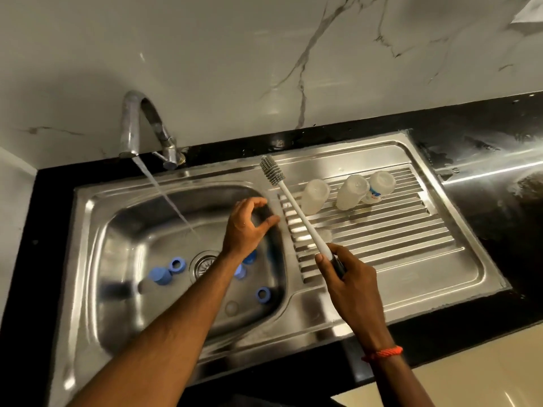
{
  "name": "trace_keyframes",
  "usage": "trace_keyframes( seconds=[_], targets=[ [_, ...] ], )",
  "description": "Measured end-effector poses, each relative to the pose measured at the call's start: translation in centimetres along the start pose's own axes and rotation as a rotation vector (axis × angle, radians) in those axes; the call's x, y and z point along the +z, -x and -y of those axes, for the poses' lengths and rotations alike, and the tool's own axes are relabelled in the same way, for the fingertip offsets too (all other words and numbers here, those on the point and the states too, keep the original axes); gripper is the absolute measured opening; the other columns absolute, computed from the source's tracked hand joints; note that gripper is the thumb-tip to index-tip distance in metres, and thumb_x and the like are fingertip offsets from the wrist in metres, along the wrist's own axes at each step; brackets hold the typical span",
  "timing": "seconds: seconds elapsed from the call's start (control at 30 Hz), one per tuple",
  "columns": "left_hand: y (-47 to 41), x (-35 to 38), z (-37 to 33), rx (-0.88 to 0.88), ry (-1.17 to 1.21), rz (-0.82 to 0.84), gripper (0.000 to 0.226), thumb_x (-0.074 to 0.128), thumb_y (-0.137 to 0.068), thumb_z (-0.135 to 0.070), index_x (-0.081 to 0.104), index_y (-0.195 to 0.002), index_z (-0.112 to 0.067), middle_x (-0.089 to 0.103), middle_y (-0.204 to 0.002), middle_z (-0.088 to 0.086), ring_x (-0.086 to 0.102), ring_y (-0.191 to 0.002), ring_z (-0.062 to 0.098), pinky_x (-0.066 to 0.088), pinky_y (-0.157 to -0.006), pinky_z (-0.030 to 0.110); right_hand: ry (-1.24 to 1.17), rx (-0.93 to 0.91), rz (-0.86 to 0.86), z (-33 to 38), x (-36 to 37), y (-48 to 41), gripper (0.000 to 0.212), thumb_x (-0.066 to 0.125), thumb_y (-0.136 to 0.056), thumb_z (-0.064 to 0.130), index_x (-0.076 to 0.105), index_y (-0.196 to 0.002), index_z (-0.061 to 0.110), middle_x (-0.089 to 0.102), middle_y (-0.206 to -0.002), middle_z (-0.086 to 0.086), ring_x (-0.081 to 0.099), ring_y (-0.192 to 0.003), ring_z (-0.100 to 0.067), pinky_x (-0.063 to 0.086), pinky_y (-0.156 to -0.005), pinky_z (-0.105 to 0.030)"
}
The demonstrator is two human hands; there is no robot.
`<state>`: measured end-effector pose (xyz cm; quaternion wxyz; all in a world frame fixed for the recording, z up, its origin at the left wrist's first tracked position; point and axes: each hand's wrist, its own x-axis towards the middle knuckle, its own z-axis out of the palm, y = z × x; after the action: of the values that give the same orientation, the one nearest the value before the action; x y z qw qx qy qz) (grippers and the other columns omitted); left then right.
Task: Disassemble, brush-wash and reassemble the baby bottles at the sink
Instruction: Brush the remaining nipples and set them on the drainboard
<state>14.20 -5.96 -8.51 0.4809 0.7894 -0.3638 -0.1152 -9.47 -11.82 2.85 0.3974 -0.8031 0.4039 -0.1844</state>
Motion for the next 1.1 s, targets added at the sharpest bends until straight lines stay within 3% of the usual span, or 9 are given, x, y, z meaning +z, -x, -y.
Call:
trace_keyframes(
  seconds=[0.1, 0.23, 0.3, 0.5, 0.67, 0.8, 0.93, 1.0, 1.1],
  targets=[
    [2.7, -1.5, 3.0, -0.050, -0.122, 0.014, 0.016, 0.076, -0.084, -0.038, 0.069, -0.087, -0.023, 0.069, -0.083, -0.012, 0.064, -0.076, 0.006, 0.055, -0.069, 0.037, -0.013, 0.003, 0.023, 0.3, 0.8, 0.1, 0.018, 0.066, -0.093, 0.036, 0.068, -0.110, 0.029, 0.058, -0.062, 0.019, 0.060, -0.061, 0.005, 0.042, -0.053, -0.009],
    [6.6, -3.3, 5.9, -0.237, -0.253, 0.275, 0.014, 0.079, -0.079, -0.036, 0.071, -0.078, -0.024, 0.068, -0.072, -0.011, 0.063, -0.065, 0.008, 0.054, -0.063, 0.033, 0.011, 0.019, 0.081, 0.5, 2.2, 0.0, 0.023, 0.064, -0.094, 0.042, 0.068, -0.112, 0.029, 0.067, -0.071, 0.009, 0.065, -0.064, -0.002, 0.055, -0.058, -0.028],
    [8.4, -4.2, 6.6, -0.247, -0.366, 0.412, 0.018, 0.080, -0.074, -0.040, 0.069, -0.073, -0.026, 0.064, -0.066, -0.013, 0.063, -0.064, 0.007, 0.055, -0.063, 0.032, 0.021, 0.011, 0.096, 1.0, 2.8, 0.0, 0.024, 0.064, -0.093, 0.042, 0.068, -0.113, 0.029, 0.065, -0.067, 0.010, 0.063, -0.060, -0.003, 0.051, -0.055, -0.027],
    [10.9, -5.1, 8.0, -0.370, -0.675, 0.835, 0.043, 0.083, -0.063, -0.057, 0.067, -0.090, -0.028, 0.063, -0.090, -0.007, 0.059, -0.082, 0.015, 0.048, -0.066, 0.030, 0.024, -0.006, 0.142, 2.5, 4.0, 0.2, 0.025, 0.066, -0.093, 0.037, 0.070, -0.114, 0.025, 0.059, -0.062, 0.012, 0.059, -0.062, 0.002, 0.042, -0.055, -0.009],
    [11.6, -4.8, 8.8, -0.444, -0.621, 0.836, 0.017, 0.077, -0.077, -0.030, 0.062, -0.072, -0.024, 0.062, -0.085, -0.003, 0.057, -0.076, 0.014, 0.041, -0.059, 0.027, 0.033, 0.013, 0.142, 2.8, 4.1, 0.5, 0.025, 0.068, -0.091, 0.036, 0.071, -0.112, 0.022, 0.054, -0.054, 0.012, 0.057, -0.056, 0.000, 0.039, -0.052, -0.010],
    [11.1, -5.3, 9.1, -0.634, -0.379, 0.577, 0.019, 0.072, -0.079, -0.019, 0.061, -0.063, -0.022, 0.065, -0.074, 0.000, 0.064, -0.073, 0.018, 0.052, -0.062, 0.031, 0.037, 0.031, 0.161, 3.2, 3.8, 0.6, 0.024, 0.067, -0.092, 0.032, 0.071, -0.110, 0.018, 0.050, -0.054, 0.012, 0.056, -0.054, 0.003, 0.040, -0.052, -0.008],
    [8.4, -7.8, 7.8, -1.006, 0.534, -0.087, 0.013, 0.063, -0.091, 0.002, 0.067, -0.088, -0.011, 0.072, -0.084, 0.019, 0.068, -0.071, 0.025, 0.059, -0.066, 0.032, 0.016, 0.028, 0.176, 3.9, 3.8, 0.3, 0.023, 0.067, -0.093, 0.031, 0.071, -0.111, 0.018, 0.054, -0.057, 0.009, 0.057, -0.055, 0.001, 0.042, -0.052, -0.010],
    [6.6, -9.5, 7.2, -0.995, 0.912, -0.299, 0.017, 0.056, -0.092, 0.010, 0.062, -0.090, -0.005, 0.069, -0.085, 0.020, 0.070, -0.076, 0.027, 0.059, -0.063, 0.027, 0.000, 0.026, 0.175, 4.4, 4.2, -0.1, 0.021, 0.067, -0.093, 0.029, 0.072, -0.110, 0.019, 0.056, -0.055, 0.011, 0.058, -0.055, 0.001, 0.043, -0.052, -0.010],
    [4.2, -11.6, 6.2, -0.950, 1.179, -0.413, 0.018, 0.055, -0.091, 0.009, 0.064, -0.092, -0.007, 0.070, -0.093, 0.019, 0.072, -0.077, 0.022, 0.058, -0.062, 0.023, -0.017, 0.011, 0.177, 5.4, 4.7, -0.4, 0.015, 0.067, -0.093, 0.029, 0.071, -0.108, 0.025, 0.058, -0.054, 0.014, 0.058, -0.055, 0.000, 0.043, -0.051, -0.011]
  ],
)
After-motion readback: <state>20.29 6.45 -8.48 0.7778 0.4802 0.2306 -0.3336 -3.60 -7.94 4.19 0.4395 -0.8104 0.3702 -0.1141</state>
